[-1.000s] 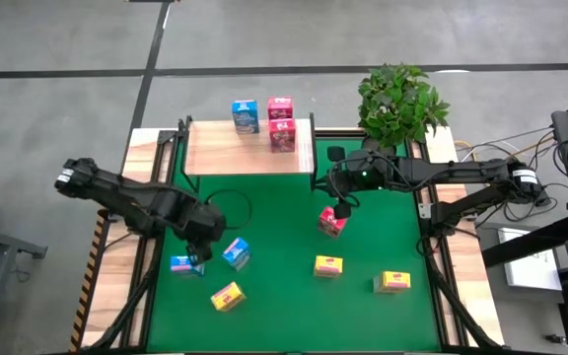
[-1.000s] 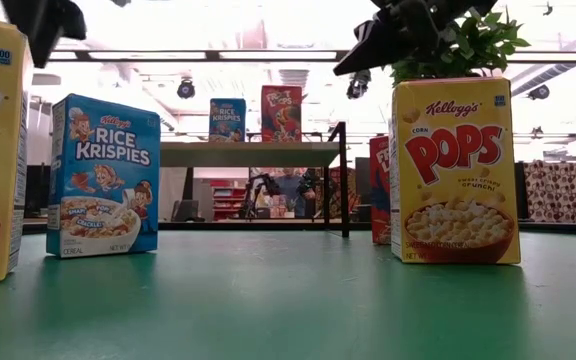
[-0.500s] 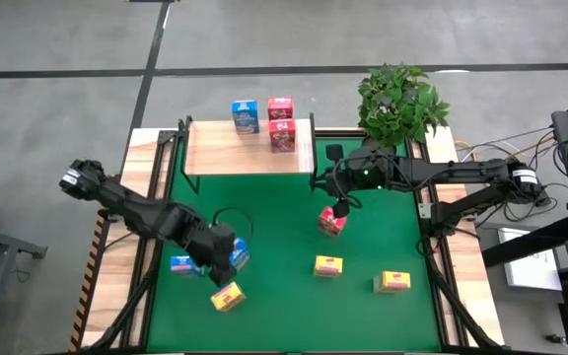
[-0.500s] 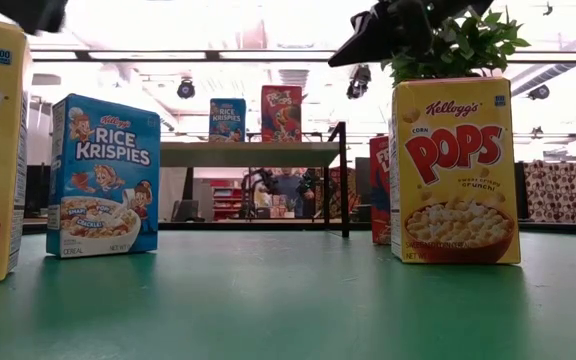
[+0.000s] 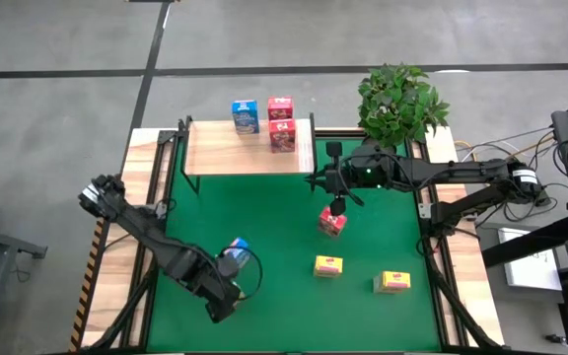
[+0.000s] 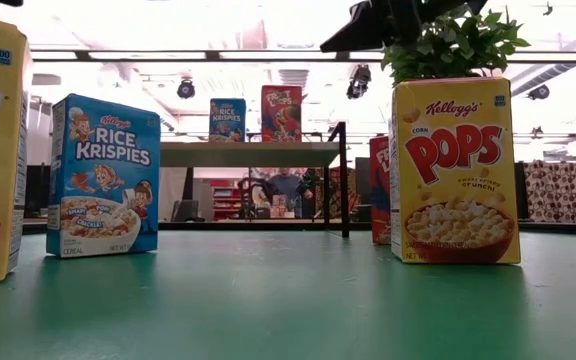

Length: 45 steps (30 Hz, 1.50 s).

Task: Stack cereal on shelf
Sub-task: Put the left yellow cereal on the shelf

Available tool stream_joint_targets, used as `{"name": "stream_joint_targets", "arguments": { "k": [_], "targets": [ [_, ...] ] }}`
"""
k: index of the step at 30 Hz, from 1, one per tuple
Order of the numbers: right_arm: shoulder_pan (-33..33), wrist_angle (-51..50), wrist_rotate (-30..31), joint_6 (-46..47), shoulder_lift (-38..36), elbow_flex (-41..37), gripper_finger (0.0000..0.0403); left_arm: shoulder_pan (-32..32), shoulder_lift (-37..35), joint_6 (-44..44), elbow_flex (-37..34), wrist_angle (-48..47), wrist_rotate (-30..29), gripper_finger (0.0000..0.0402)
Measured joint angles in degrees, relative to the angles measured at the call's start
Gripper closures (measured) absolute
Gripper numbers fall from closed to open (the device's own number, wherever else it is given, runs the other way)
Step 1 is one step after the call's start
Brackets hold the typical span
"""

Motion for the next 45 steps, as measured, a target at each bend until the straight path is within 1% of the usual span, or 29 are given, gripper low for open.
{"name": "stream_joint_targets", "arguments": {
  "k": [4, 6, 12, 20, 29, 38, 45],
  "targets": [
    [0.00, 0.00, 0.00, 0.93, 0.00, 0.00, 0.0390, -0.75, 2.87, 0.78, 3.90, -1.92, -4.34, 0.0150],
    [0.00, -0.11, 0.00, 1.18, 0.00, 0.00, 0.0390, -0.80, 3.92, 0.00, 4.82, -2.86, -5.35, 0.0150],
    [0.00, -0.90, 0.00, 2.46, 0.00, 0.00, 0.0390, -1.38, 5.54, -3.95, 4.66, -2.69, -5.57, 0.0150],
    [0.00, -1.29, 0.00, 3.21, 0.00, 0.00, 0.0390, -2.93, 7.21, -5.55, 4.63, 0.03, -6.45, 0.0150],
    [-0.02, -1.35, 0.02, 3.52, 0.00, 0.00, 0.0390, -3.37, 8.53, -4.86, 4.33, -0.14, -10.03, 0.0150],
    [-0.01, -1.45, 0.02, 3.52, 0.00, 0.00, 0.0390, -3.42, 8.53, -4.51, 2.51, 0.35, -10.47, 0.0150],
    [-0.01, -1.46, 0.02, 3.52, 0.00, 0.00, 0.0390, -3.44, 8.53, -4.31, 2.45, 0.49, -10.46, 0.0171]
  ]
}}
